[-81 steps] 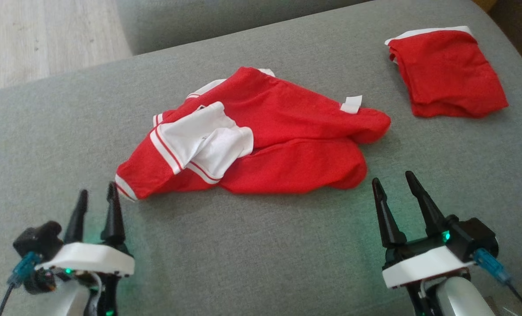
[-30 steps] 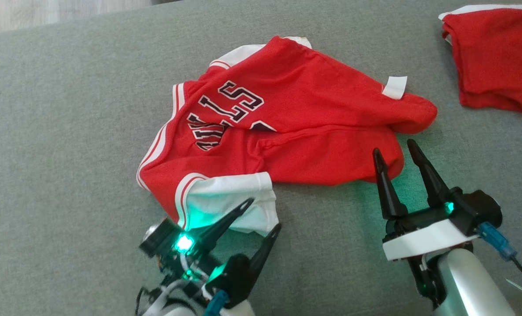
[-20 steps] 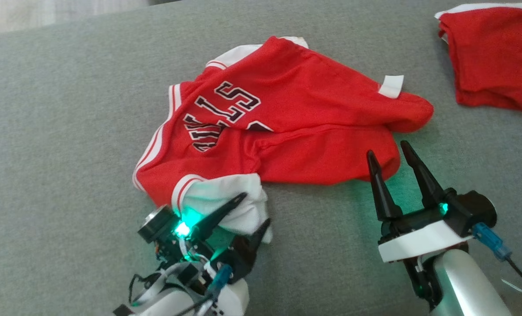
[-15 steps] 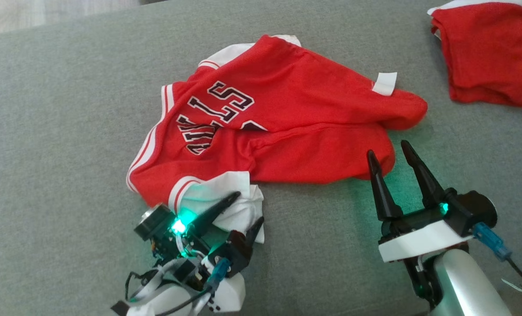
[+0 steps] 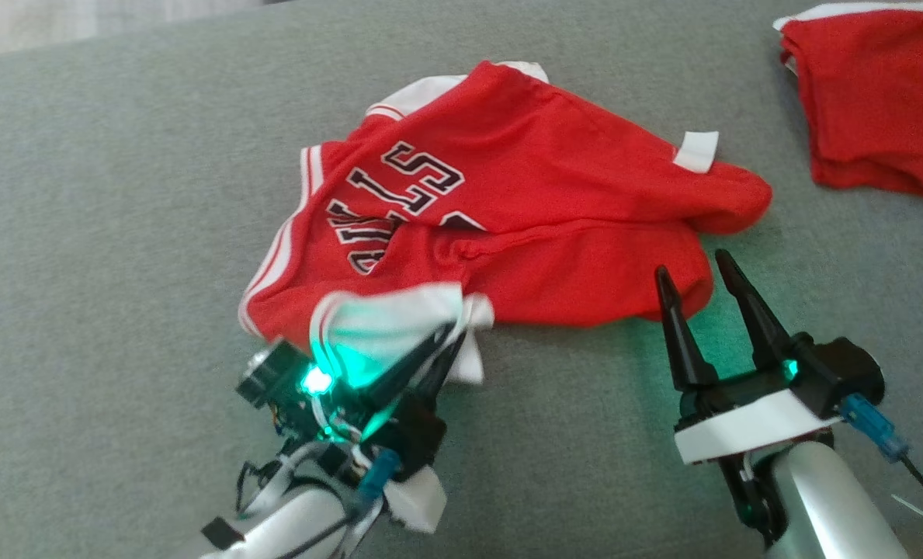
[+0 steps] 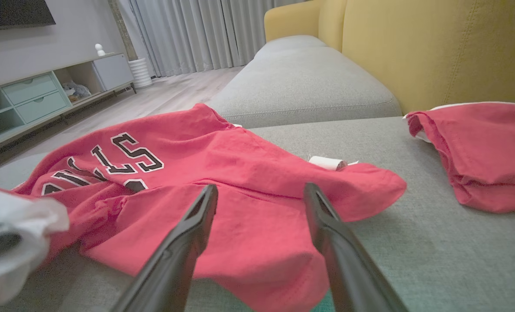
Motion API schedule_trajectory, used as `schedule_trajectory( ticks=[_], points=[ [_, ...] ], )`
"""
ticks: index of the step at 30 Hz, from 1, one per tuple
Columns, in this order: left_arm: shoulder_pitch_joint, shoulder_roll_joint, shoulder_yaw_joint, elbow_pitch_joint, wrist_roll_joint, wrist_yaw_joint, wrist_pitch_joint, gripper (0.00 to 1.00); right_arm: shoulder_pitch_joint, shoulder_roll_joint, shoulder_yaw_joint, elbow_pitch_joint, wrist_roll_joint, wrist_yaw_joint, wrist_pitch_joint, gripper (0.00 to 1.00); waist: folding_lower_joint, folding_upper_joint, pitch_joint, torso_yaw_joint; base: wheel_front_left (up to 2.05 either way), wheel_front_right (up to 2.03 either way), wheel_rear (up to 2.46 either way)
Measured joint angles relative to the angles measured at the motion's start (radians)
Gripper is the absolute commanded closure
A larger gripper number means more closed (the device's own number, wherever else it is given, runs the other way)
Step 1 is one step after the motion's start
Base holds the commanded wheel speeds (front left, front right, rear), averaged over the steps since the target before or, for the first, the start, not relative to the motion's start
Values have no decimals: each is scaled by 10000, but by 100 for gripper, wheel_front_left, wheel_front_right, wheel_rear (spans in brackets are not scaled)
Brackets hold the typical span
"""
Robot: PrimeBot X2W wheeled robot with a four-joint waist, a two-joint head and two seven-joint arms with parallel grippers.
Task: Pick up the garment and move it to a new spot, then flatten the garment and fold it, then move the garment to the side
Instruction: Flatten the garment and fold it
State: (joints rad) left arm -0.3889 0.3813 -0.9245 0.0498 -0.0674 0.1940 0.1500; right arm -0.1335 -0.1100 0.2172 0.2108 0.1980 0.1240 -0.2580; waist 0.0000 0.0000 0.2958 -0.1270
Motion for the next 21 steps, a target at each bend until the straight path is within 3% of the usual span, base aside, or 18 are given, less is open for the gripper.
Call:
schedule_trajectory(
  ticks=[5,11,16,21],
  points=[
    [284,-54,943,-1358,-761,629,-1256,100,128,-138,-224,481,52,0,0,0,0,0,-182,327,0,0,0],
    [1291,752,2560,-2696,-1475,1628,-2378,100,476,-236,-506,955,347,0,0,0,-1,0,-404,675,0,0,0],
    [1849,1375,3377,-2968,-1990,1839,-2623,100,473,-286,-433,1081,995,0,0,0,-1,0,-517,890,0,0,0],
    [2094,1511,3568,-2917,-2263,1848,-2767,100,458,-466,38,1078,2025,0,2,0,-1,0,-524,966,0,0,0]
  ],
)
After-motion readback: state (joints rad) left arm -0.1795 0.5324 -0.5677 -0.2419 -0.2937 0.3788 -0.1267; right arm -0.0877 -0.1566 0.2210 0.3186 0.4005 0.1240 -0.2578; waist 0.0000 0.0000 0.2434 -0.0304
